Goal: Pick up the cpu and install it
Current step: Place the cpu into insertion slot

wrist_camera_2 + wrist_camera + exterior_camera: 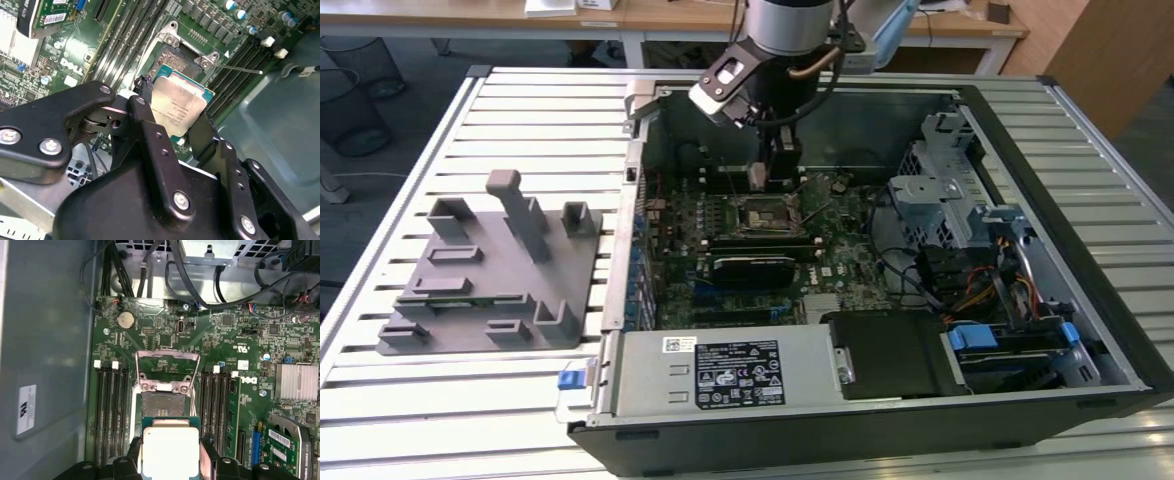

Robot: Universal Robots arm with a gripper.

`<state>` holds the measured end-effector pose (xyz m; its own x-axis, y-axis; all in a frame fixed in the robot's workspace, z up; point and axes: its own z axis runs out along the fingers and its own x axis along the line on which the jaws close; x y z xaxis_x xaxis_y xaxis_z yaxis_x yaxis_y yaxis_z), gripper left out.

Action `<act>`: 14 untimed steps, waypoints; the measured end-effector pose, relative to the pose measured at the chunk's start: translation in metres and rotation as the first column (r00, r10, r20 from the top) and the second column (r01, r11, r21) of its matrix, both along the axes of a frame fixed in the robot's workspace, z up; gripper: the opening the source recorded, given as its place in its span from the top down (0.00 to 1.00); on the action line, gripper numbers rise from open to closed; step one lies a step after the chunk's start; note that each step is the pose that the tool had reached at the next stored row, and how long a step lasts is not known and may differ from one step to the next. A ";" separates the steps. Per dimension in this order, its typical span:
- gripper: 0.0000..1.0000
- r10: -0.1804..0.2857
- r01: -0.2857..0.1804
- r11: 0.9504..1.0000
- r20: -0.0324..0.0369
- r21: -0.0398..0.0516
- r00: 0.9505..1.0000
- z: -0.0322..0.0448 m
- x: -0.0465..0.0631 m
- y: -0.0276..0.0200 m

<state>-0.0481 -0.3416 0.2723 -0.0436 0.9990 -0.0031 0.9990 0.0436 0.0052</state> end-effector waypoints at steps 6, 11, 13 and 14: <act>0.46 0.000 0.000 1.000 0.000 -0.015 1.000 -0.0072 0.000 0.0006; 0.46 0.000 0.000 1.000 0.000 -0.011 1.000 -0.0120 0.000 0.0006; 0.46 0.000 0.000 1.000 0.000 -0.010 1.000 -0.0135 0.000 0.0007; 0.46 0.000 0.000 1.000 0.000 -0.011 1.000 -0.0141 0.000 0.0008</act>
